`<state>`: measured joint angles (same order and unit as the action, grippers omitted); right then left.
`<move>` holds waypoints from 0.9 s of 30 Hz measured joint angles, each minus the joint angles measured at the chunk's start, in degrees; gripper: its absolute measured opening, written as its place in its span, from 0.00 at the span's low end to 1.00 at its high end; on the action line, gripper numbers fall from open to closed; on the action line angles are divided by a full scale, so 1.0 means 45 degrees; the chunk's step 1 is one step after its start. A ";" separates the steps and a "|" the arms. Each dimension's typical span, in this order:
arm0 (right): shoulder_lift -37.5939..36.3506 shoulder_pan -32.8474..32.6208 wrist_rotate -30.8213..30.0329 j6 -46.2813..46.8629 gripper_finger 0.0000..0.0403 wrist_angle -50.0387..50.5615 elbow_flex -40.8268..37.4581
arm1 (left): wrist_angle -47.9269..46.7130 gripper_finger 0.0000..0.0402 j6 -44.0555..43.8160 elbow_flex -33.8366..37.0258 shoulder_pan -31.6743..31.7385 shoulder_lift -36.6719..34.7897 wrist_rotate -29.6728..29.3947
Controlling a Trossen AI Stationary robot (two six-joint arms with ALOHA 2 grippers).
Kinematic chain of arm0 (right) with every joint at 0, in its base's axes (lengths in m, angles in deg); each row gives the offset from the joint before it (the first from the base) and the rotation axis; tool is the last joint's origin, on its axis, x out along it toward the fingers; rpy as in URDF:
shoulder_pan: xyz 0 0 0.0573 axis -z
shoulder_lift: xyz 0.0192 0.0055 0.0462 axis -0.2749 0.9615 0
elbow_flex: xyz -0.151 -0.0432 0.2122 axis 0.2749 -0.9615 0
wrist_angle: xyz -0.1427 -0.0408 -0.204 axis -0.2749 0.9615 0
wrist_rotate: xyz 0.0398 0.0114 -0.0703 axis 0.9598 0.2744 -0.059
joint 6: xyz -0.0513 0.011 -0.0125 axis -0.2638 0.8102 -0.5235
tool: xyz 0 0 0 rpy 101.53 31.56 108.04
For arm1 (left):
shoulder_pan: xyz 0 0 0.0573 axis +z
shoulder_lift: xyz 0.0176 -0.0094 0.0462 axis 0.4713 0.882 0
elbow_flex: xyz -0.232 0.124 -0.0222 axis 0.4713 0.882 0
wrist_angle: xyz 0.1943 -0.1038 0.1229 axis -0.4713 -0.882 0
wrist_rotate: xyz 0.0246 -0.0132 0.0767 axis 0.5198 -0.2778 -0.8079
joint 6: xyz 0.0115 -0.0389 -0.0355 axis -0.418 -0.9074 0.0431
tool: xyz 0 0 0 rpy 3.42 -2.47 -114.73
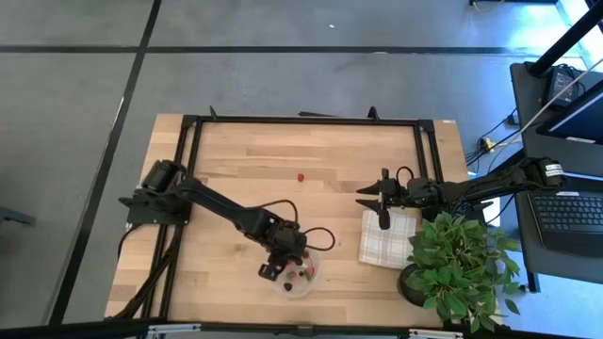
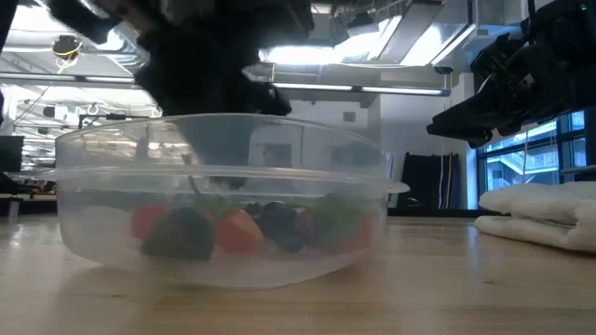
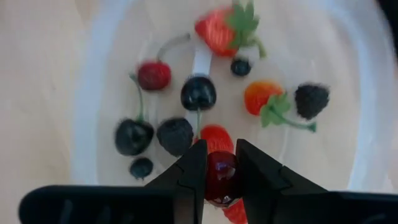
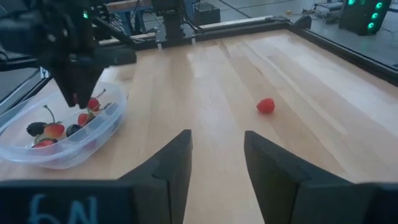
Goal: Pick and placing Produce into tupperware
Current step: Put the dark red cherry in the bottom transparent bin
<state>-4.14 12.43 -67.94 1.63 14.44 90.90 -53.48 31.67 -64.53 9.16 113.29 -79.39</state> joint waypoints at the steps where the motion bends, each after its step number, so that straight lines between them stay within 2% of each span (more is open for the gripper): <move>1: 0.0000 0.0000 0.0000 -0.0107 0.37 -0.0009 0.0000 | -0.0215 0.17 0.0001 -0.0119 -0.0034 0.0200 0.0004; 7: 0.0000 0.0010 0.0000 -0.0150 0.37 0.0001 0.0000 | -0.0562 0.18 0.0012 -0.0659 -0.0112 0.1000 0.0012; 27: -0.0005 0.0010 0.0000 -0.0150 0.37 0.0021 0.0000 | -0.0618 0.23 0.0010 -0.0629 -0.0048 0.0997 -0.0282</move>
<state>-4.16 12.47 -67.94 0.95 14.54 90.90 -56.26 31.71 -67.36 8.94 117.77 -80.66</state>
